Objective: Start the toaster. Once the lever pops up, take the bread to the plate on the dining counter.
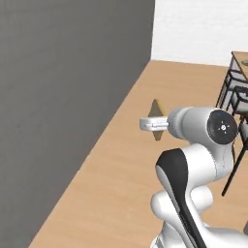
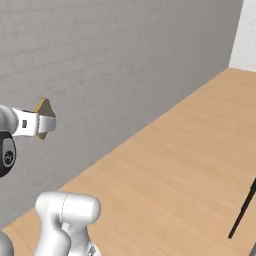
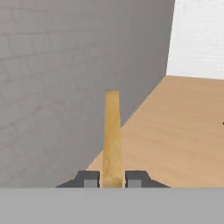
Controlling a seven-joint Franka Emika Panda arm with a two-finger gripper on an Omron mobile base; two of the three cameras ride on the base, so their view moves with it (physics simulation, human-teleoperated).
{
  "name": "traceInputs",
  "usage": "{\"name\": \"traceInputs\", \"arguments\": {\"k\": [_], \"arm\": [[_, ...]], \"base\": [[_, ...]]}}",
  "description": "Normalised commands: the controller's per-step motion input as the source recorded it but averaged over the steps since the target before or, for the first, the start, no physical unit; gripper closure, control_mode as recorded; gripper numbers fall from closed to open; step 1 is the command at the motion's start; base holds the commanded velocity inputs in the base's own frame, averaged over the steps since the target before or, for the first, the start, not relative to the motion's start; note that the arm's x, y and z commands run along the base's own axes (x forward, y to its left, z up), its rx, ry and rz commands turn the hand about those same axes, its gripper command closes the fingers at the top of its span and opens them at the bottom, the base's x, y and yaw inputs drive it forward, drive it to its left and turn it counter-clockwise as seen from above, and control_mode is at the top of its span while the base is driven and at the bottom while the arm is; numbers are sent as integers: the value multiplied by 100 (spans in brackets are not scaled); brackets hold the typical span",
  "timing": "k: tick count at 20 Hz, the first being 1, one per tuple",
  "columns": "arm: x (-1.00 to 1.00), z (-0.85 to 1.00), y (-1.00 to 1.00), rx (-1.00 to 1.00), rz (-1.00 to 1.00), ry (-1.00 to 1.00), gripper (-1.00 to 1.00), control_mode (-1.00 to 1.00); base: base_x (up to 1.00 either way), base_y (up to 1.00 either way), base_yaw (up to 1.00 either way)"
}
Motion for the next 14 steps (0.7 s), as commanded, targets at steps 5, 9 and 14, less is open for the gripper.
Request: {"name": "traceInputs", "arguments": {"k": [5, 9, 14], "arm": [[0, 0, 0, 0, 0, 0, 100, 100], [0, 0, 0, 0, 0, 0, 100, 100], [0, 0, 0, 0, 0, 0, 100, 100]], "base": [[100, 83, -63], [100, 81, -58], [100, 79, -51]]}}
